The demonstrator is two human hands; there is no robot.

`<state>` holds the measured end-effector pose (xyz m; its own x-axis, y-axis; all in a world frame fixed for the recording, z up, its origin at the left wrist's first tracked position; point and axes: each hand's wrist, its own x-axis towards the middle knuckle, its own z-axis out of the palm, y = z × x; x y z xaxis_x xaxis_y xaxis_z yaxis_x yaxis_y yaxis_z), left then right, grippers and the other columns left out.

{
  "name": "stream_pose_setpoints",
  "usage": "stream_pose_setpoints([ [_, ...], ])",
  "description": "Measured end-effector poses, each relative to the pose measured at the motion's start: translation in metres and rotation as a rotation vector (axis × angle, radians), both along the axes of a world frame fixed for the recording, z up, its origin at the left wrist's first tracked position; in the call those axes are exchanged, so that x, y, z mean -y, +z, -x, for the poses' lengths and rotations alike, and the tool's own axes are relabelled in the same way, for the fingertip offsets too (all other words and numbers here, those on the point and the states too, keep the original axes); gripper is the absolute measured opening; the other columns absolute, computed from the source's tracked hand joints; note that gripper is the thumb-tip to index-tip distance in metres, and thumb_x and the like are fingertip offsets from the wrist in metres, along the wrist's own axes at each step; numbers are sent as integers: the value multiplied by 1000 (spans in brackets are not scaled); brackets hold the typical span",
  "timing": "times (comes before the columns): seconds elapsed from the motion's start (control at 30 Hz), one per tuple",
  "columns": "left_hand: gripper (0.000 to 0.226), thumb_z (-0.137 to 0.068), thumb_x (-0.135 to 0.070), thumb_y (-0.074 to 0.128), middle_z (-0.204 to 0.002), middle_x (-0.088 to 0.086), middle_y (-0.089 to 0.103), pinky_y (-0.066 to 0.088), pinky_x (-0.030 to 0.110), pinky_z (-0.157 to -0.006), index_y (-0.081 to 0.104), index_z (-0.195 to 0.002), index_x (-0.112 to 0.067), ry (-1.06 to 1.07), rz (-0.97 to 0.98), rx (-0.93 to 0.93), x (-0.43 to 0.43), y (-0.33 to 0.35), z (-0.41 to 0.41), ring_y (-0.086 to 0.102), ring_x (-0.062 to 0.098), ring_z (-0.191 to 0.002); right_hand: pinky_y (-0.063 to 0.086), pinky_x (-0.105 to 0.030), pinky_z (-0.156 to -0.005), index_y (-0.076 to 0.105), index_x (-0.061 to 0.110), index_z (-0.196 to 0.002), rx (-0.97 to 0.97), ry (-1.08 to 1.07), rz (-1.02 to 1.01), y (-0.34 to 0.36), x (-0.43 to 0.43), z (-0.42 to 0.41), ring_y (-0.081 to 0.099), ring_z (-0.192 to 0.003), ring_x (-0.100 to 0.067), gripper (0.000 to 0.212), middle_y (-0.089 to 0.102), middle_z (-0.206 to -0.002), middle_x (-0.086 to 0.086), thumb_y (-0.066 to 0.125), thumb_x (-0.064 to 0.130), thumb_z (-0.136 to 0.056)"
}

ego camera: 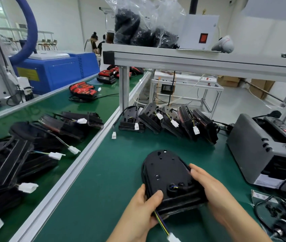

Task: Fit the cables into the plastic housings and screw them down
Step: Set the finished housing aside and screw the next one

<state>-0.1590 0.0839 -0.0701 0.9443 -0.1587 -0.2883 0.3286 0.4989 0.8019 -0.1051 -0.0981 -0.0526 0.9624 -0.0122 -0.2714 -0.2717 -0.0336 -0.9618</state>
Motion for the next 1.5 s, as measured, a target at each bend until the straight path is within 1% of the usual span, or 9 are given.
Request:
stream_pose_setpoints([
  [0.07,24,-93,-1,54,-94,-1,75,57,32,-63,58,-111,-16,40,-11,11,-1,0,-2,72,18,-83,34,-31,-108,54,34,-130,18,42,-6,-2,2,0,51,-119,-4,54,59,-125,20,61,48,-78],
  [0.17,27,-93,-2,55,-102,3,73,58,35,-70,58,-116,-17,73,5,27,-4,-1,-5,71,22,-92,26,-25,-108,52,44,-128,116,55,164,-6,3,2,43,-123,3,52,51,-126,30,48,61,-79],
  [0.4,25,-95,-11,54,-108,0,72,57,26,-71,59,-119,-19,236,-108,157,-30,19,-40,70,14,-94,28,-22,-97,68,24,-97,306,-68,426,-28,9,3,49,-114,-11,18,61,-120,1,53,14,-95],
  [0.63,30,-95,-13,56,-118,7,65,53,44,-88,51,-124,-12,633,-199,221,-91,72,-122,64,22,-98,33,-10,-88,70,30,-86,403,-72,505,-38,12,-1,50,-105,-2,26,64,-113,6,58,8,-91],
  [0.83,61,-90,-21,63,-133,14,51,45,46,-101,30,-139,-3,952,-333,125,-170,95,-184,55,30,-116,27,8,-79,72,32,-87,474,-84,567,-41,9,-1,46,-98,17,30,65,-109,9,61,4,-87],
  [1.1,69,-88,-31,62,-138,13,43,47,39,-92,27,-139,0,1024,-457,-174,-239,91,-213,52,31,-108,31,3,-80,74,21,-83,548,-117,551,-33,1,1,49,-95,12,32,64,-94,10,63,-9,-82],
  [1.23,56,-88,-29,59,-131,17,55,52,42,-93,44,-134,-1,978,-550,-118,-251,90,-211,60,31,-110,32,1,-81,75,17,-80,565,-123,563,-33,0,3,50,-96,9,29,64,-96,11,63,-10,-81],
  [1.4,58,-87,-26,66,-124,18,54,56,42,-76,36,-131,-1,927,-463,-160,-256,102,-206,60,30,-102,34,0,-81,75,17,-78,589,-144,580,-36,0,2,51,-94,8,29,58,-108,20,65,-10,-79],
  [1.5,52,-85,-33,67,-111,15,58,52,39,-70,50,-123,-2,841,-649,-171,-261,101,-205,59,30,-97,34,2,-81,75,19,-80,598,-129,583,-38,2,0,50,-94,11,31,69,-94,6,65,-11,-79],
])
